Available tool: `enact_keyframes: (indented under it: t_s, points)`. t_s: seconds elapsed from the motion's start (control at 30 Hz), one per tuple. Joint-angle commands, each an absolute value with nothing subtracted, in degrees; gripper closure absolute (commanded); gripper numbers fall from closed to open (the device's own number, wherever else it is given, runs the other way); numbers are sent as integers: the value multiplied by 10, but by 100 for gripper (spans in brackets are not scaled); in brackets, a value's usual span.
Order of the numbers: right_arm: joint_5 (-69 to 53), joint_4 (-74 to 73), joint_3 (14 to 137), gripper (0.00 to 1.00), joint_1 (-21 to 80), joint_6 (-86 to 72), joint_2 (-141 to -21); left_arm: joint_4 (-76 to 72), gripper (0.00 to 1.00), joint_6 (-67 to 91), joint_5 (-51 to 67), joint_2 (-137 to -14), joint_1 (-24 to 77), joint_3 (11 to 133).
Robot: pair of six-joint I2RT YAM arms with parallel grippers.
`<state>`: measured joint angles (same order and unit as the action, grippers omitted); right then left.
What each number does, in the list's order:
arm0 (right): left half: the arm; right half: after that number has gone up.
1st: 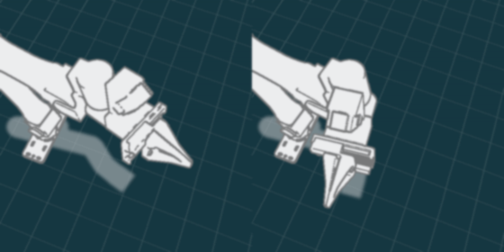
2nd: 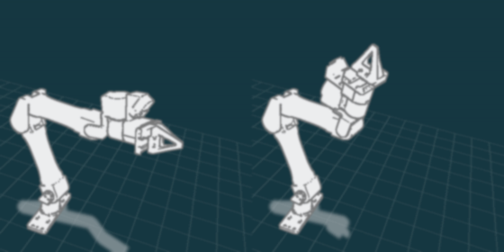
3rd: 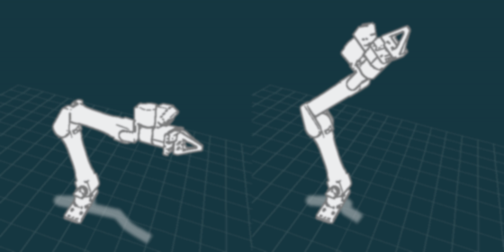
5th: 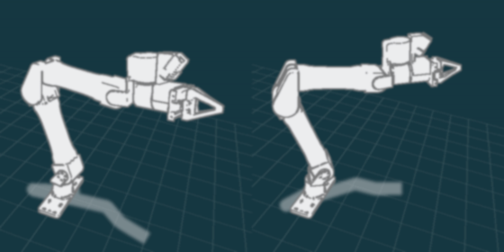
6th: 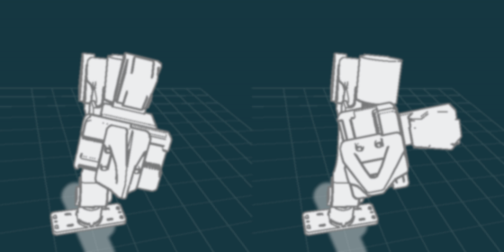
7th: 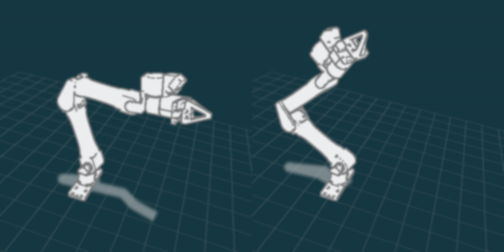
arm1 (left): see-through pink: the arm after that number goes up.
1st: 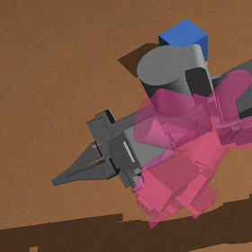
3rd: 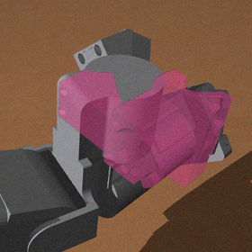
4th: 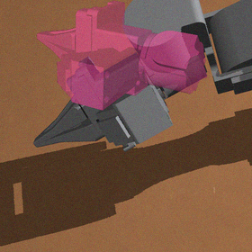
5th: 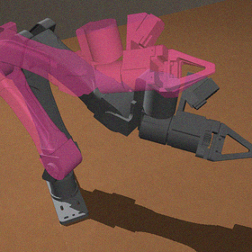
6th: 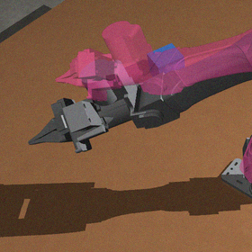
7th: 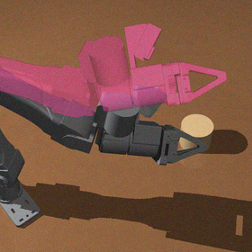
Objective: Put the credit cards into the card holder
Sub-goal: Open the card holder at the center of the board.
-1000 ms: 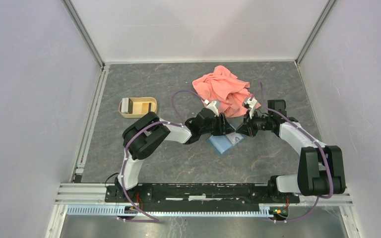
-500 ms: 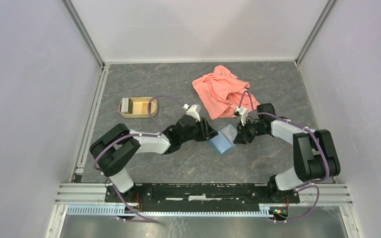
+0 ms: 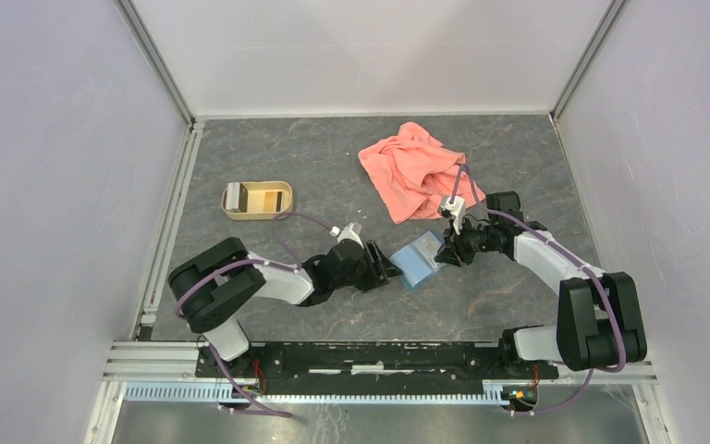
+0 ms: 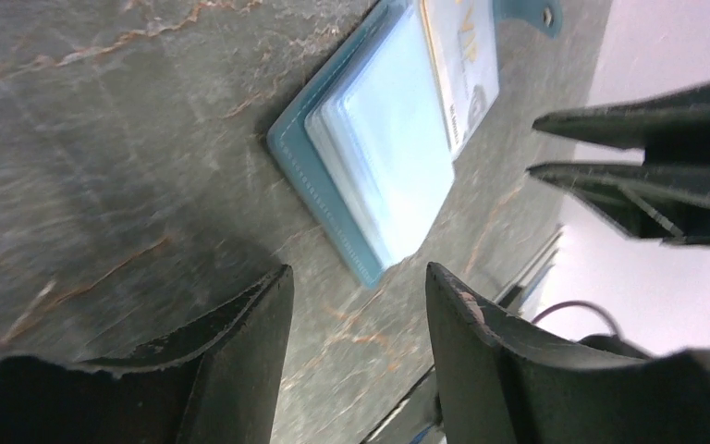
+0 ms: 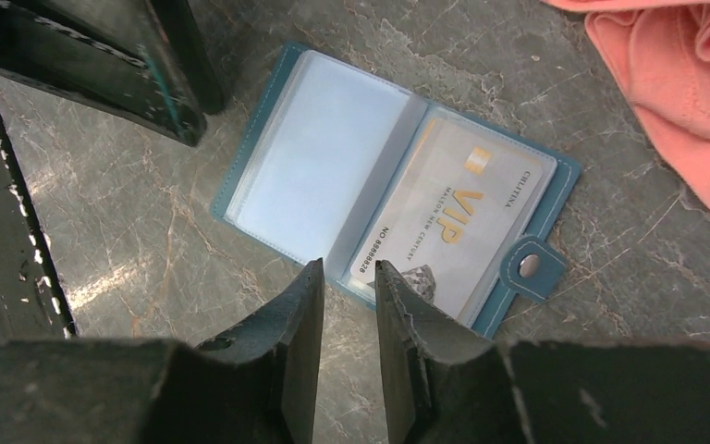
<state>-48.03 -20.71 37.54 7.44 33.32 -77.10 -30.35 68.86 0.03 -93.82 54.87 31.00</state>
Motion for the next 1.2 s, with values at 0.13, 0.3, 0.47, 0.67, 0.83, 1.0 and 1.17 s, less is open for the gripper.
enact_keyframes:
  t_s: [0.13,0.3,0.47,0.67,0.83,1.0,1.17]
  points:
    - [-495,-207,375,67,75,352,-745,-262,45,806,-67,-1001,550,369]
    - [-497,-209,376,67,74,353,-733,-163,52,738,-144,-1010,536,434]
    - [-495,-216,383,64,70,365,-710,-142,53,661,-108,-1036,491,486]
    - [-510,-242,401,56,56,409,-647,-42,53,439,-70,-966,455,532]
    - [-533,-246,450,29,56,418,-587,68,33,222,-174,-826,445,550]
    - [-655,-350,505,2,56,516,-634,86,1,133,-175,-720,358,549]
    - [-663,-326,488,2,56,504,-677,122,0,75,-164,-708,263,573]
